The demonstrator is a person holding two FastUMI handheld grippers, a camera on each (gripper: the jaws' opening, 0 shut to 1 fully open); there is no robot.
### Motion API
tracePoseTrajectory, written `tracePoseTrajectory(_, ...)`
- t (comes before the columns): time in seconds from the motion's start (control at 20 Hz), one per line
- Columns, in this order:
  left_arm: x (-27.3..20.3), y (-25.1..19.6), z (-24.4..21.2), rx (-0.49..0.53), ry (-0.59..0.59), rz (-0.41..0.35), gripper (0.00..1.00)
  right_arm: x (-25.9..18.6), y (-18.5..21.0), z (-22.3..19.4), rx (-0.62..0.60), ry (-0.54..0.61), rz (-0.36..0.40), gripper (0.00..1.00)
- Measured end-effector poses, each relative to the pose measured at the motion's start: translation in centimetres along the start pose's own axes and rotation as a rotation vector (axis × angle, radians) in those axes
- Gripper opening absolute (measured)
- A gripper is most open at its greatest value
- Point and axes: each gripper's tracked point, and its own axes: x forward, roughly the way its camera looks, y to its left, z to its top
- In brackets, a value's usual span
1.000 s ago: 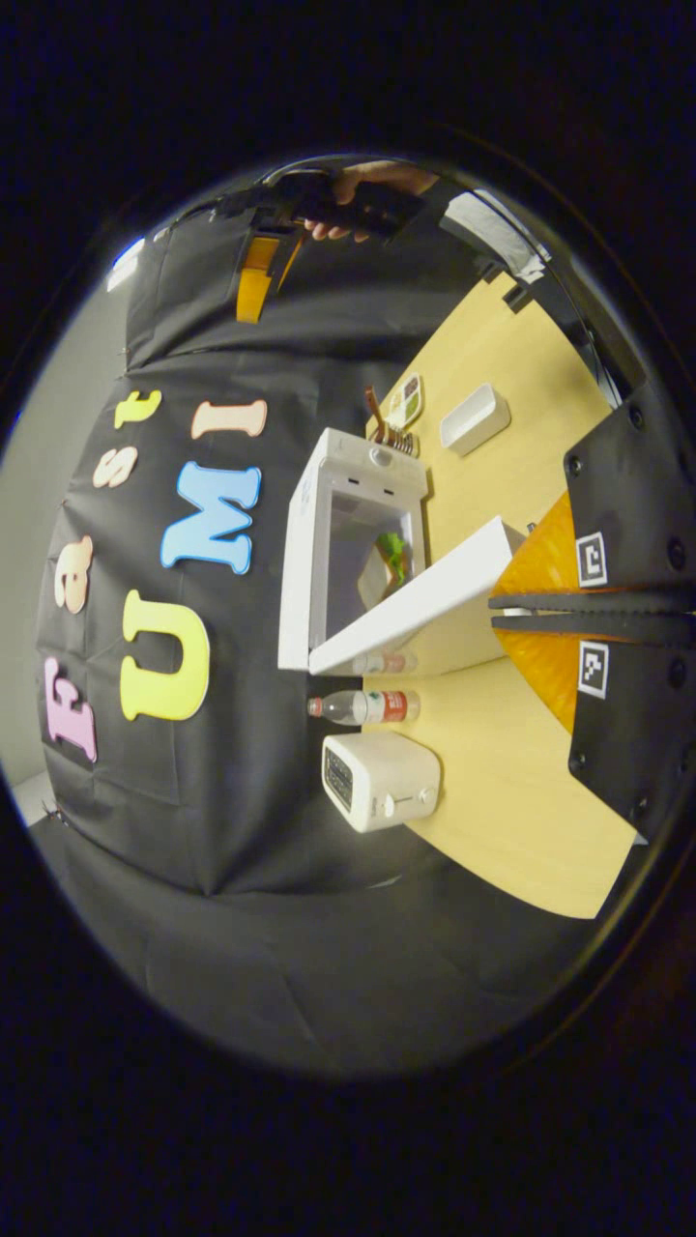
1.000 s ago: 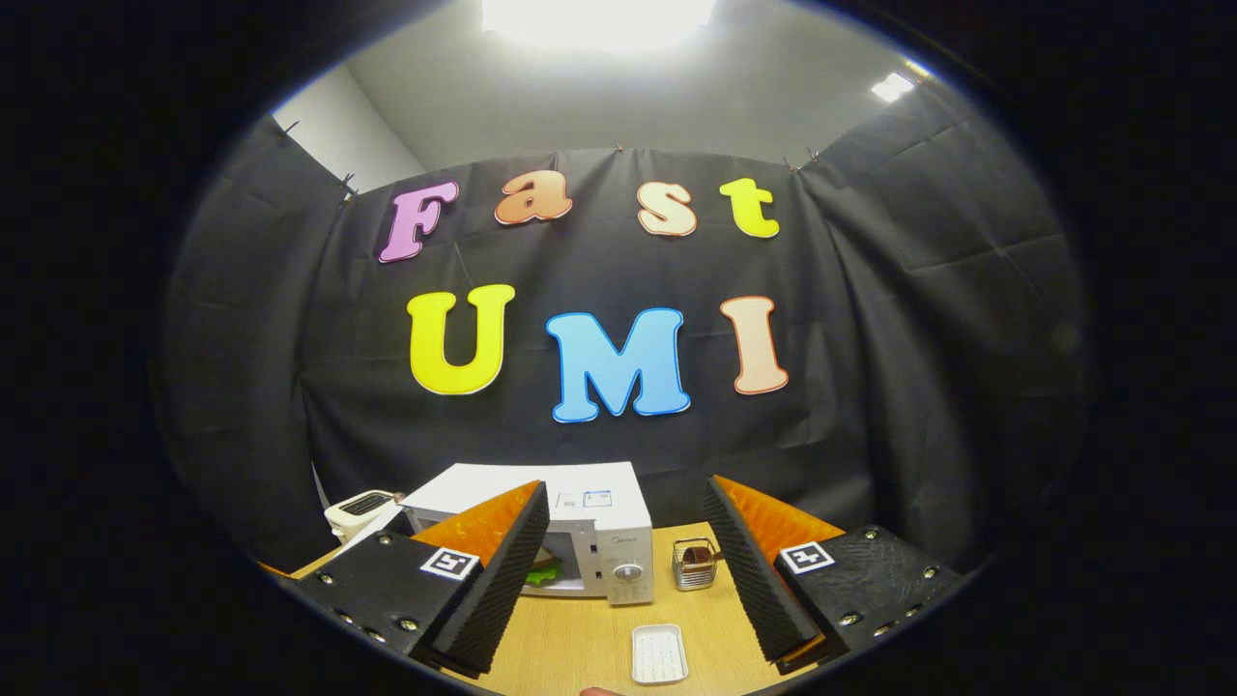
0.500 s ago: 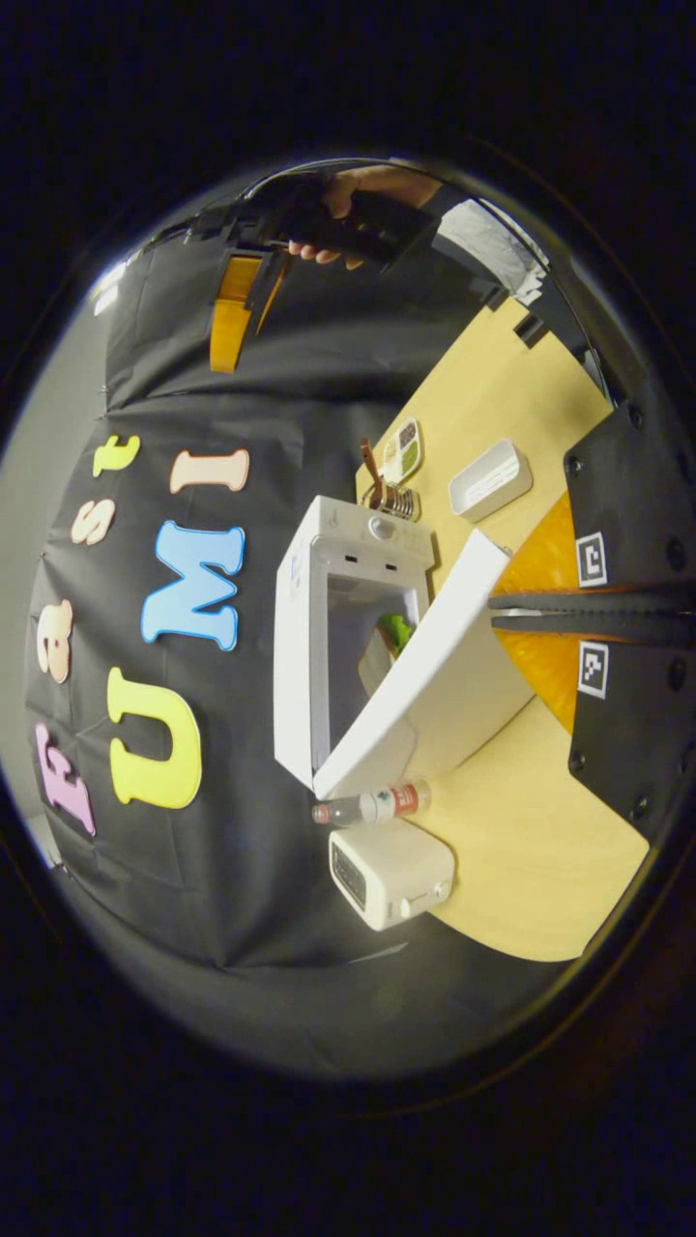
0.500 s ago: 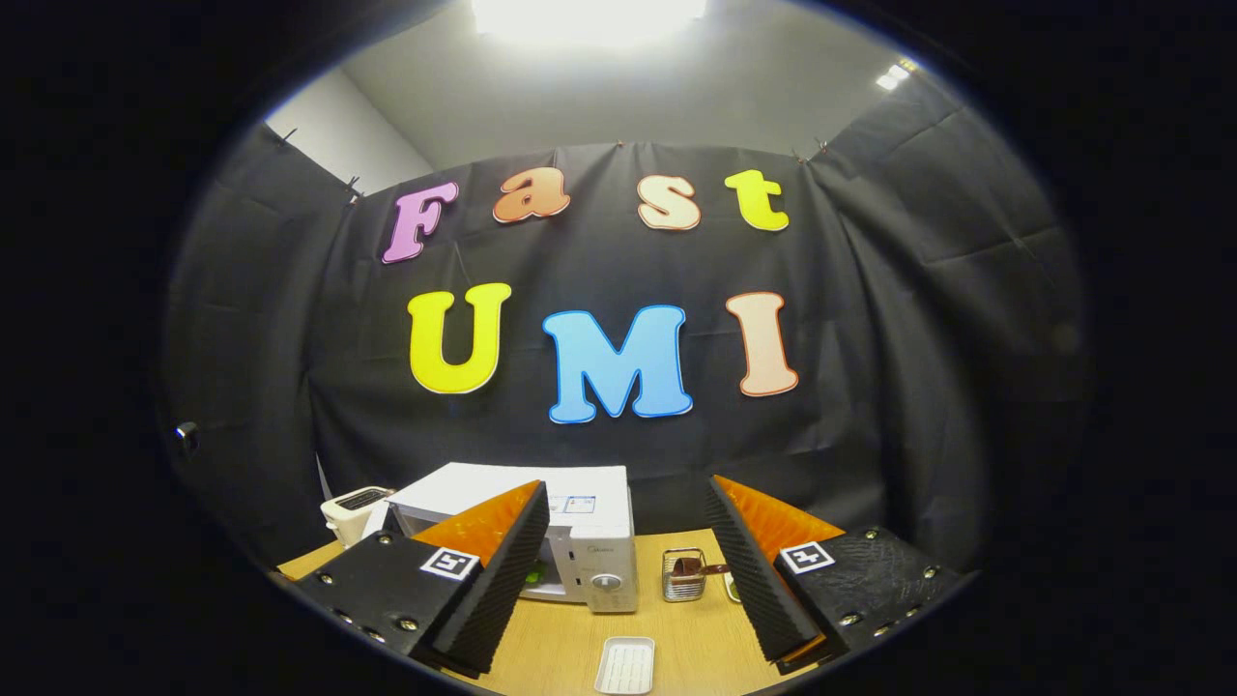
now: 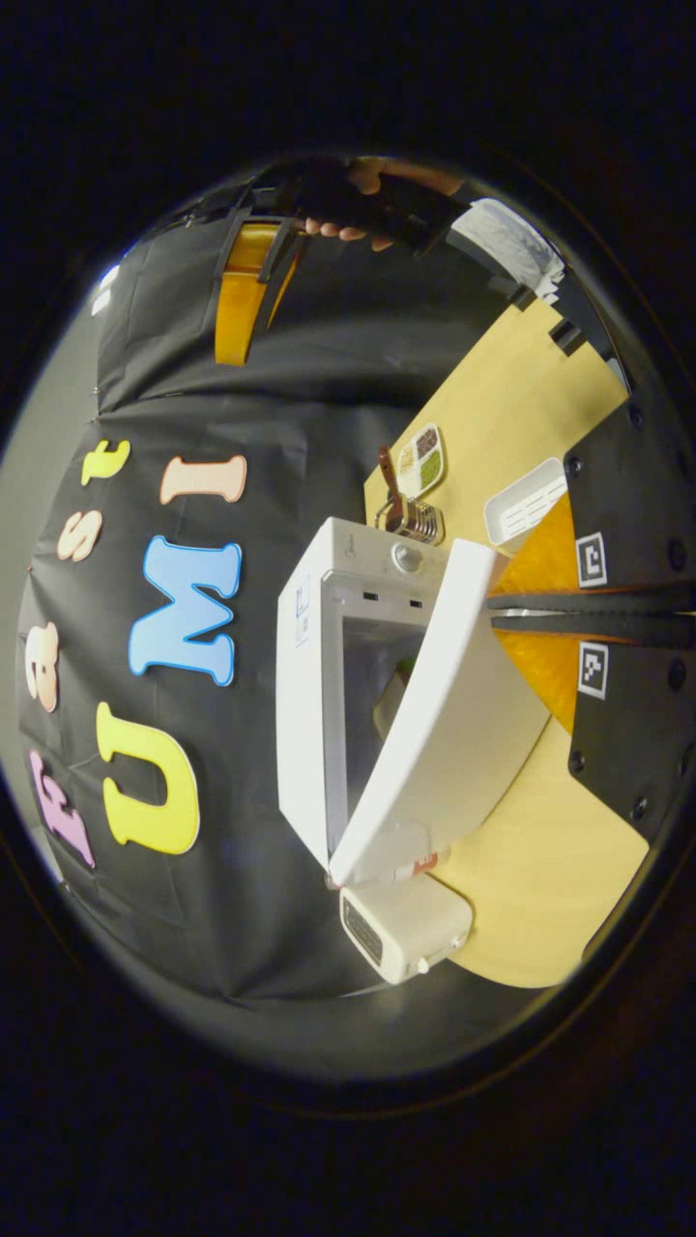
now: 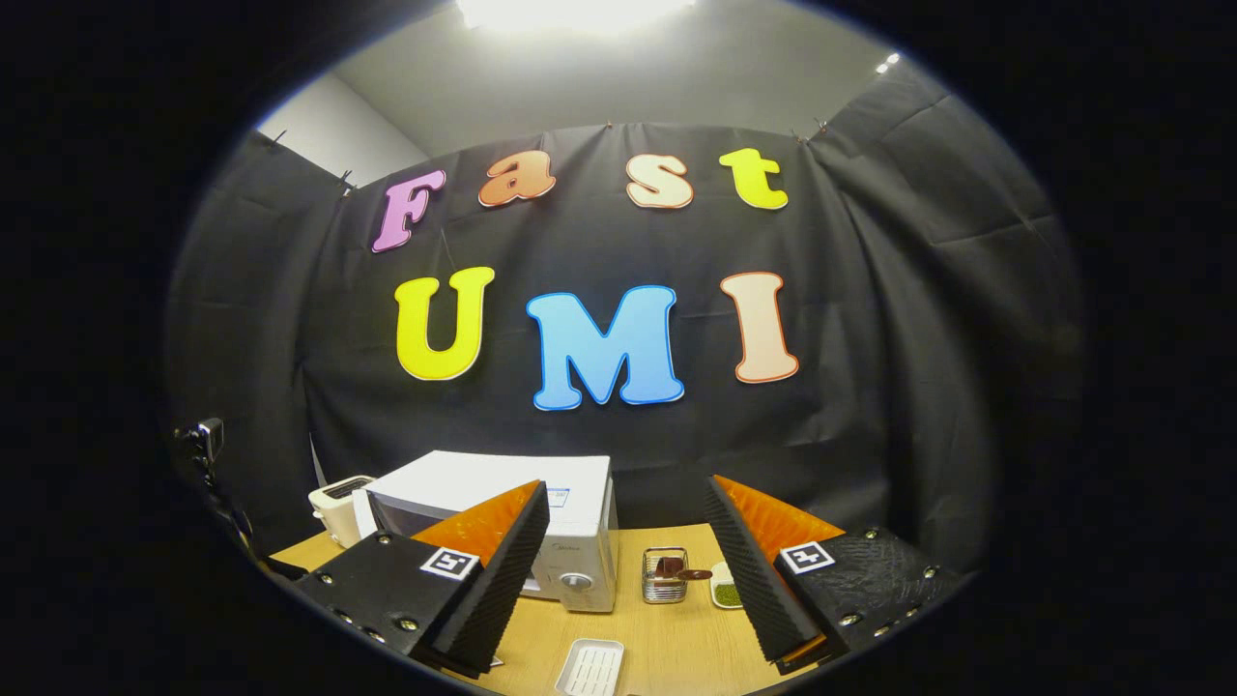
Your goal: Open the microwave oven with the left hand, put the food in, and close the microwave oven.
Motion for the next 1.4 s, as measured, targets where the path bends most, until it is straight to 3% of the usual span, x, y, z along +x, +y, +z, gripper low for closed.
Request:
tracePoseTrajectory(0.65, 8.9, -3.0, 3.9, 0.049, -0.013, -0.049, 0.07, 0.5, -4.2, -2.2, 0.017, 0.052, -0.036, 0.97)
tracePoseTrajectory(0.95, 11.2, -2.6, 5.0, 0.026, -0.026, 0.007, 0.07, 0.8, -5.2, -2.6, 0.035, 0.058, -0.06, 0.97)
tracePoseTrajectory(1.4, 14.5, -2.3, 6.6, -0.023, -0.022, 0.018, 0.07, 2.0, -6.1, -3.1, 0.071, 0.062, -0.067, 0.97)
